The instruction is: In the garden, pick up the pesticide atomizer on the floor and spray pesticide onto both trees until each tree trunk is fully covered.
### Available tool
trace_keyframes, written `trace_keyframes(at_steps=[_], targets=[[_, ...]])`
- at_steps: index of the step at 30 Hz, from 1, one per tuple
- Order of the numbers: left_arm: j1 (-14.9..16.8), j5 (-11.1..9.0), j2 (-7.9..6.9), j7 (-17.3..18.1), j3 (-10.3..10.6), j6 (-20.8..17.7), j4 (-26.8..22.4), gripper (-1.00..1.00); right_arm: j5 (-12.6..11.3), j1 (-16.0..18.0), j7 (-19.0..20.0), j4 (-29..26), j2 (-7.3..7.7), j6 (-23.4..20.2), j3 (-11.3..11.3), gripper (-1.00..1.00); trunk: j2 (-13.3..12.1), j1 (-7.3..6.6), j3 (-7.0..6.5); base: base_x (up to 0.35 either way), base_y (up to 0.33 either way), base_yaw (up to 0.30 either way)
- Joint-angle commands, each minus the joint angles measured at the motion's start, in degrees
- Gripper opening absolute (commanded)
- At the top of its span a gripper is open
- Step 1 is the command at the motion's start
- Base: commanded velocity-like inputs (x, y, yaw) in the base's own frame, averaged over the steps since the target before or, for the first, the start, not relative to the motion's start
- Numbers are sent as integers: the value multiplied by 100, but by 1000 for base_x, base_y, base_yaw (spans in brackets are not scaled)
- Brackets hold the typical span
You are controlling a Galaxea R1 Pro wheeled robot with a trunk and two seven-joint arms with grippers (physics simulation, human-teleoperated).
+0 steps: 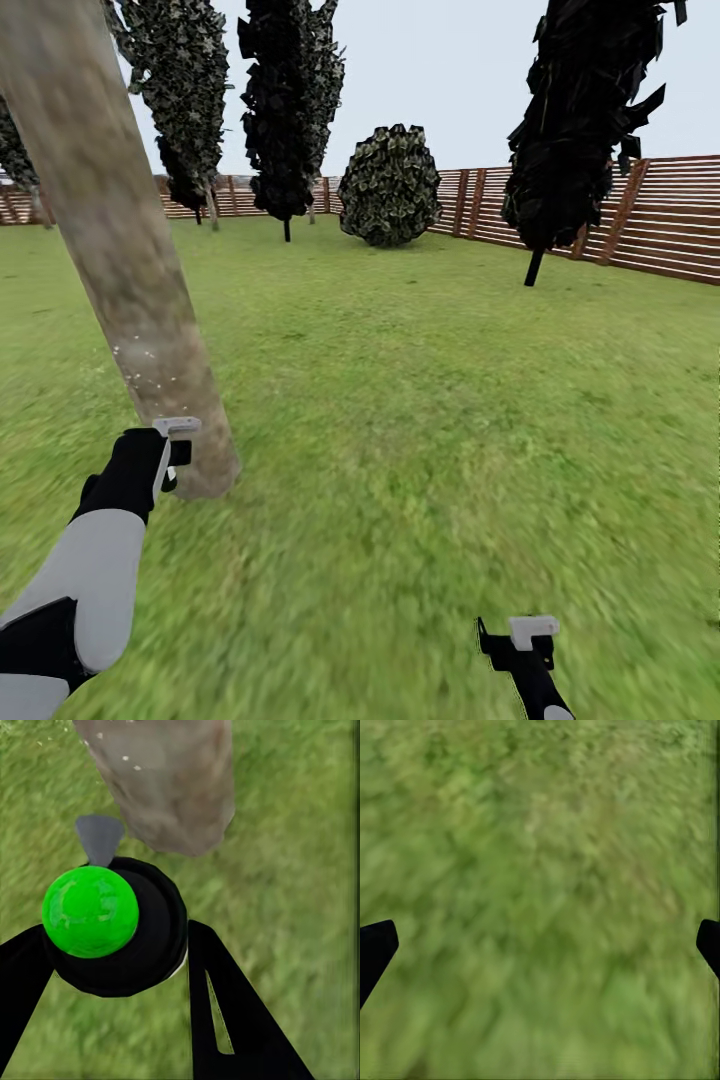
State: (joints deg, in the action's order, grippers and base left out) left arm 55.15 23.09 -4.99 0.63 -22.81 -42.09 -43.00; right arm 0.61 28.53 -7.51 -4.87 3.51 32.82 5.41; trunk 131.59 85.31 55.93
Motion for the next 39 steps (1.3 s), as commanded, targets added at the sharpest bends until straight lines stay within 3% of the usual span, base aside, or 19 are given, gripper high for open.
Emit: trace_keyframes(at_steps=[1, 13, 22, 39], targets=[[5, 14, 0, 7, -11, -26, -7, -100, 6, 3, -47, 3, 1, 4, 48, 100, 2, 0, 5, 88, -273, 0], [-19, 45, -129, 7, -43, -10, -7, -100, 9, 3, -44, 3, -5, 3, 48, 100, 2, 0, 5, 118, -273, 155], [-22, 39, -108, 7, -38, -18, 1, -100, 9, 3, -40, 3, -8, 3, 48, 100, 2, 0, 5, 170, -249, 256], [-13, 38, -96, 6, -36, -22, -2, -100, 9, 3, -40, 3, -7, 5, 48, 100, 2, 0, 5, 237, -190, 64]])
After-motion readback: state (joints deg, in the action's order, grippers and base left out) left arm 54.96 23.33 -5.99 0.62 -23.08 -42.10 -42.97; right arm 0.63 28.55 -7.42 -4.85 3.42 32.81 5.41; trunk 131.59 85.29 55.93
